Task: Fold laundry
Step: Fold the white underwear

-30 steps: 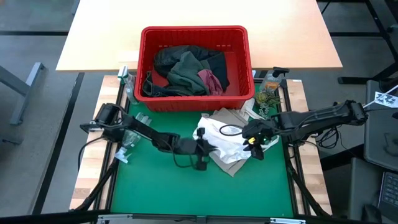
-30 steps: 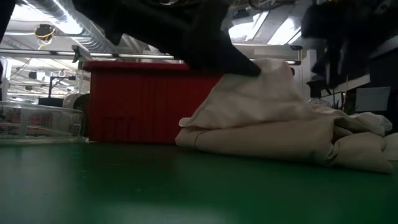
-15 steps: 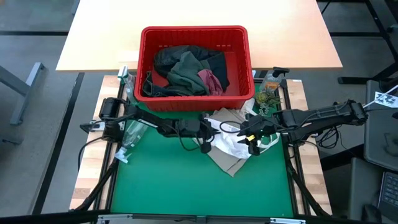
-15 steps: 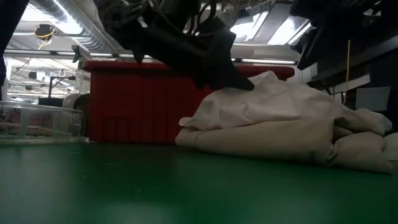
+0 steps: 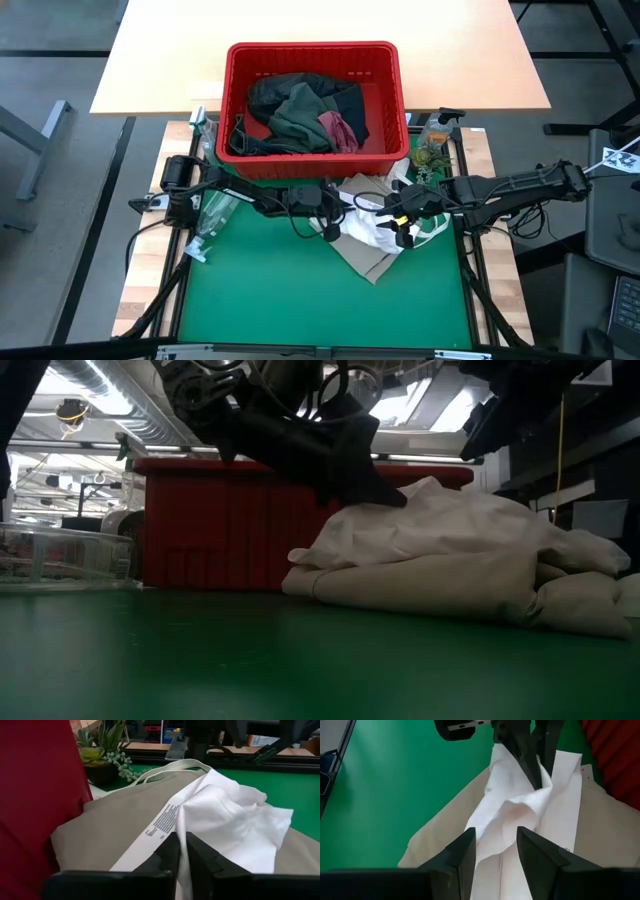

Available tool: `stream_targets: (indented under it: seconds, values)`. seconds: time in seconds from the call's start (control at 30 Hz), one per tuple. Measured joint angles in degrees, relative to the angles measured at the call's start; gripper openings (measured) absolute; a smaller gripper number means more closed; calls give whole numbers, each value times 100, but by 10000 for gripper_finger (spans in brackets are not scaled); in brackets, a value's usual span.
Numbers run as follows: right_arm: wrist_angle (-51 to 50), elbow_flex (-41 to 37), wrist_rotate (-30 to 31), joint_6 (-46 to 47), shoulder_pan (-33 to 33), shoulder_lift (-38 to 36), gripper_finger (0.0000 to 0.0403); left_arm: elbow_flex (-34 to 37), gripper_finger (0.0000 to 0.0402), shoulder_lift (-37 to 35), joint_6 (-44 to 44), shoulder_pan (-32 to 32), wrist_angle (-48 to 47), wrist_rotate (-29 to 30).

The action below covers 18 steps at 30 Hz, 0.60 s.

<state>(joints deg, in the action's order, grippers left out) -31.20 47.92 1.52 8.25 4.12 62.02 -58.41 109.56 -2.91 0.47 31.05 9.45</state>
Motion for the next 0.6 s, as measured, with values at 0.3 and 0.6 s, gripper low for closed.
stream_targets:
  seconds: [0.3, 0.6]
  values:
    - [51, 0, 0, 0, 0, 0, 143, 0, 78, 2, 2, 0, 2, 586]
    - [724, 5, 105, 26, -2, 256, 143, 0, 100, -22, 46, 114, 183, 907]
